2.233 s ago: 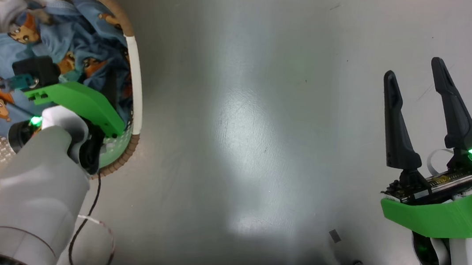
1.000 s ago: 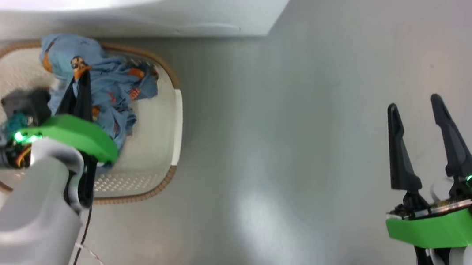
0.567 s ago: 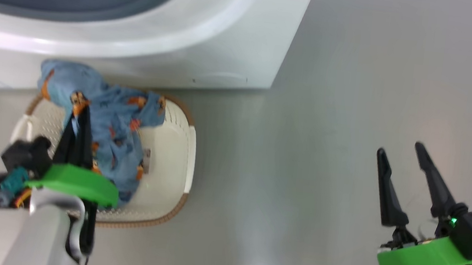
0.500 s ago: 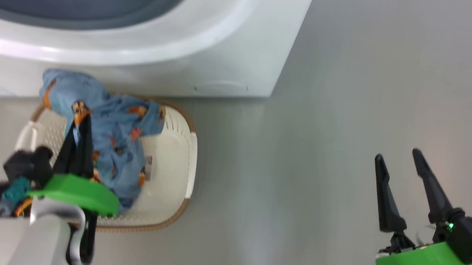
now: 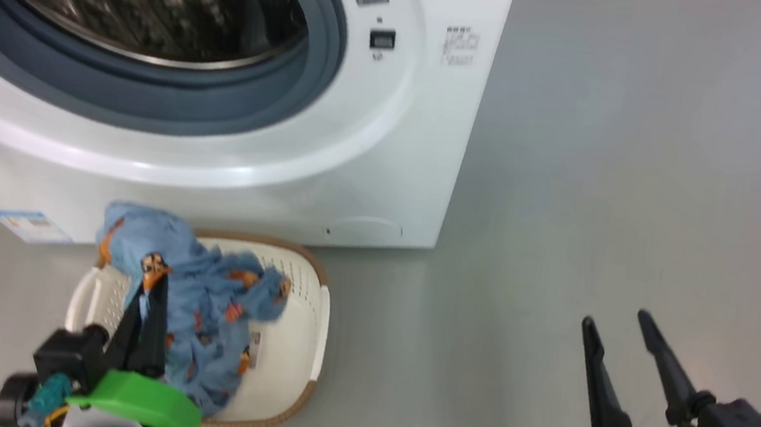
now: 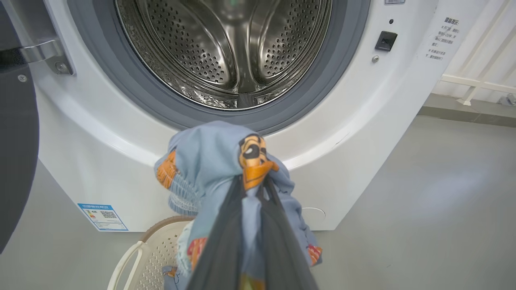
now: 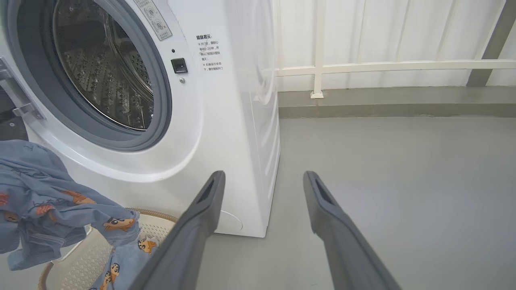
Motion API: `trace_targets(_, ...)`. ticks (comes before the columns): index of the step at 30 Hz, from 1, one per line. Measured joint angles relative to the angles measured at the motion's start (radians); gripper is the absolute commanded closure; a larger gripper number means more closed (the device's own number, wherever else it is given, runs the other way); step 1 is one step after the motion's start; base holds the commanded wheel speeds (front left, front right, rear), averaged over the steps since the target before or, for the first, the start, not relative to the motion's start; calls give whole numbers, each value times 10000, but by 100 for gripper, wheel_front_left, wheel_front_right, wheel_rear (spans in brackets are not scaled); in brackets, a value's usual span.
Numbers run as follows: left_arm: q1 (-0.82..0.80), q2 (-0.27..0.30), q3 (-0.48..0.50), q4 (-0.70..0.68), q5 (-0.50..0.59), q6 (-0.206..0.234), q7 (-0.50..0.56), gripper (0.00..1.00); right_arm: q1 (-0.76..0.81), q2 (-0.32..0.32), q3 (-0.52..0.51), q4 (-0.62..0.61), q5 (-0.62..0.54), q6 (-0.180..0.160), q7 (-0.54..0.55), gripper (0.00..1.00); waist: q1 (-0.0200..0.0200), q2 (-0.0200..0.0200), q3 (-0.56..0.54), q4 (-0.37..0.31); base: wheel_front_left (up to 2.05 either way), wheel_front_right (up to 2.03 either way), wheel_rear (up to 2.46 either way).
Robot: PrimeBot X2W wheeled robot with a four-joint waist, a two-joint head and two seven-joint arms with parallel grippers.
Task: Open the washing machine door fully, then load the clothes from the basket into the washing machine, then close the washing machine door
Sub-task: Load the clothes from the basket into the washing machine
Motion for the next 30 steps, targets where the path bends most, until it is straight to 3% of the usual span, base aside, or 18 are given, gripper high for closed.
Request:
trace_targets(13, 1038, 104, -286, -930, 82, 25, 322, 100, 673, 238, 15, -105, -100, 0, 65, 0, 0, 0, -1202, 197, 0, 0, 0)
trace_targets(30, 1449, 313, -316, -1354, -2, 127, 516, 100, 882, 341, 4, -295, -121, 0, 150, 0, 1, 0, -1596, 212, 0, 0, 0)
